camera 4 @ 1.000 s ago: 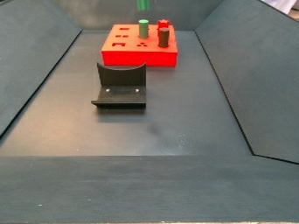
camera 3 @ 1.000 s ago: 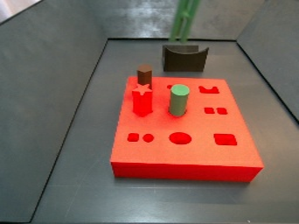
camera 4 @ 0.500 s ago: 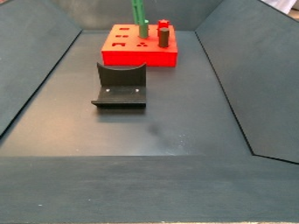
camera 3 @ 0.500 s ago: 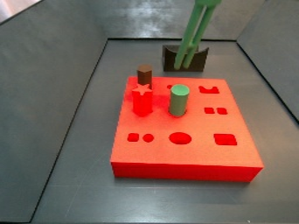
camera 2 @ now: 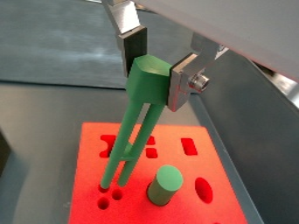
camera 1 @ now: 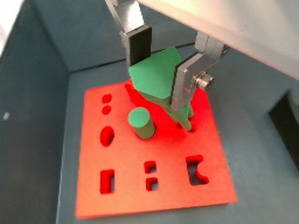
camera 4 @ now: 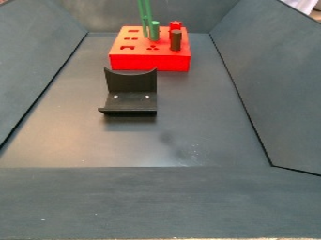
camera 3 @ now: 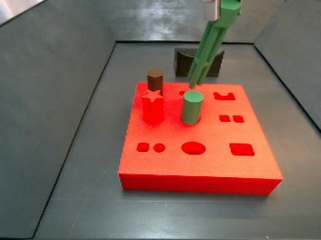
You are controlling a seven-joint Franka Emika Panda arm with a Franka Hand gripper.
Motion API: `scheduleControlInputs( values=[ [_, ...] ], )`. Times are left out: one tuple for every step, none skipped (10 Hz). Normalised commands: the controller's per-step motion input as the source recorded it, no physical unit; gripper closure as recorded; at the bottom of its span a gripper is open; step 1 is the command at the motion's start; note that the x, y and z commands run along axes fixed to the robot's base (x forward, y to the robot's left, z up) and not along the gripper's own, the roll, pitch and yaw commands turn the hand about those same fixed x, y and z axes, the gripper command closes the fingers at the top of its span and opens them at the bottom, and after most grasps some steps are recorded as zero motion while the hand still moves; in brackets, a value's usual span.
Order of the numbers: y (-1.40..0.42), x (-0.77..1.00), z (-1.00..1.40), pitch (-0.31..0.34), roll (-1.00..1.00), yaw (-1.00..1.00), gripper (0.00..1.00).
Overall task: Pick up the 3 prong object. Move up. Place the 3 prong object on the fixture. Regrasp the 3 prong object. Move to above the board. Insert the 3 prong object.
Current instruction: Insert the 3 prong object.
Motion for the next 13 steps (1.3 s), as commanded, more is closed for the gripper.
scheduleControlInputs(
  values=[
    [0.03,-0.07,-0.14,-0.104,-0.2,0.91,1.0],
    [0.01,-0.03,-0.18,-0.137,-0.18,0.93,1.0],
    [0.1,-0.01,-0.21,-0.167,-0.18,0.87,1.0],
    [0.23,-0.02,-0.16,-0.199,-0.2,0.78,1.0],
    [0.3,0.0,-0.09,-0.28,-0.23,0.67,1.0],
    [0.41,-0.04,0.0,-0.241,-0.25,0.4,1.0],
    [0.42,-0.04,0.0,-0.203,-0.25,0.41,1.0],
    [0.19,0.0,-0.11,-0.144,-0.16,0.21,1.0],
    [0.03,-0.02,-0.12,-0.326,-0.16,0.28,1.0],
    [0.0,0.0,-0.14,-0.404,-0.2,0.45,1.0],
    [-0.15,0.0,-0.09,-0.399,-0.12,0.43,1.0],
    [-0.17,0.0,0.0,-0.299,-0.06,0.31,1.0],
    [-0.22,0.0,0.02,-0.253,-0.04,0.24,1.0]
  ],
)
